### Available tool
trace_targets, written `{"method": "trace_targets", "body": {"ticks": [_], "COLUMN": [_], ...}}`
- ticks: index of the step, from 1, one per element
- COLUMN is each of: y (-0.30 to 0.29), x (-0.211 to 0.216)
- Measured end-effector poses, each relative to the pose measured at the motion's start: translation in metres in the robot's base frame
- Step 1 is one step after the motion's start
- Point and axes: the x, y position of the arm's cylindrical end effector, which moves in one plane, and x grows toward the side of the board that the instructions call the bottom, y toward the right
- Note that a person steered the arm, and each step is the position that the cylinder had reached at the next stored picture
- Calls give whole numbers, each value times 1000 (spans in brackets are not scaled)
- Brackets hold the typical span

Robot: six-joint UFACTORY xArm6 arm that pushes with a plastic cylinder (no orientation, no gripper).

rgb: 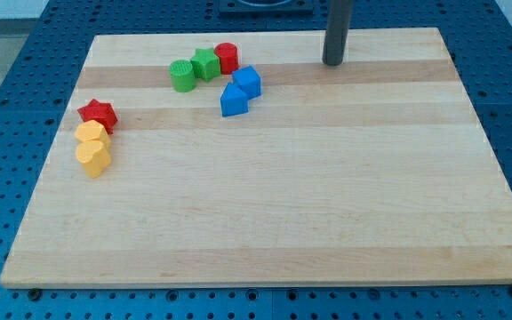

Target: Push the blue blocks parallel to the yellow blocks

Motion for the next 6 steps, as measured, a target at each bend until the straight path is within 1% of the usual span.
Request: {"method": "trace_targets", "body": {"ticks": [2,3,4,5,6], "y": [-75,-71,-72,-112,-151], "x": [50,40,6,14,63]}}
